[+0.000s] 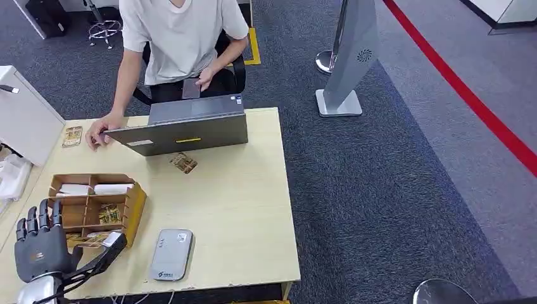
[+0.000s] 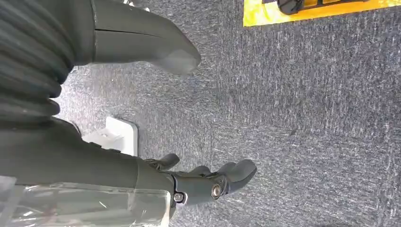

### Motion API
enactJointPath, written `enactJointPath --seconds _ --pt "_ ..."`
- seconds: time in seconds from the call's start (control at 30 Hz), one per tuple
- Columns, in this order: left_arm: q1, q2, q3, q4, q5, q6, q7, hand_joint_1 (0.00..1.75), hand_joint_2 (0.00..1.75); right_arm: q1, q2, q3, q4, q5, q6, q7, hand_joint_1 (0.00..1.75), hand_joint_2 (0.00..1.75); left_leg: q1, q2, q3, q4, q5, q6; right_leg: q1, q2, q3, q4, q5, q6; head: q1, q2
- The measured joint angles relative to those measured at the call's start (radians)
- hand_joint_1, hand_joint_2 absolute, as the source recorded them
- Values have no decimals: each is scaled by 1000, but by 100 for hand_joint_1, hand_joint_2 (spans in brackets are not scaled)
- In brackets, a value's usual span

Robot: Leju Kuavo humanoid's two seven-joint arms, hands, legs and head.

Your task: Pass the card to the sensor for recognition and then transmit it.

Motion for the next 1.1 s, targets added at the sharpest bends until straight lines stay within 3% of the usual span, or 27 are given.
enactJointPath --seconds 0.17,0.27,0.5,1.1 --pt "0 0 0 0 0 0 -6 0 175 -1 0 0 2 0 0 -1 0 175 0 0 1 0 0 0 0 0 -1 0 0 0 0 0" --pt "-23 -21 -41 -3 1 0 -109 0 175 -12 0 -12 13 9 -8 -3 0 175 0 -1 -1 0 1 1 0 -2 -2 0 0 0 0 0" --pt "-64 -68 -142 -26 0 -15 -109 0 175 -31 1 -27 39 15 -14 -6 0 175 -1 2 -1 1 1 2 -1 1 -1 0 2 2 0 0" --pt "-77 -90 -258 -77 0 -56 -87 0 175 -50 1 -74 66 50 -27 -22 0 175 -1 2 -1 0 1 2 0 1 -1 0 2 2 0 0"
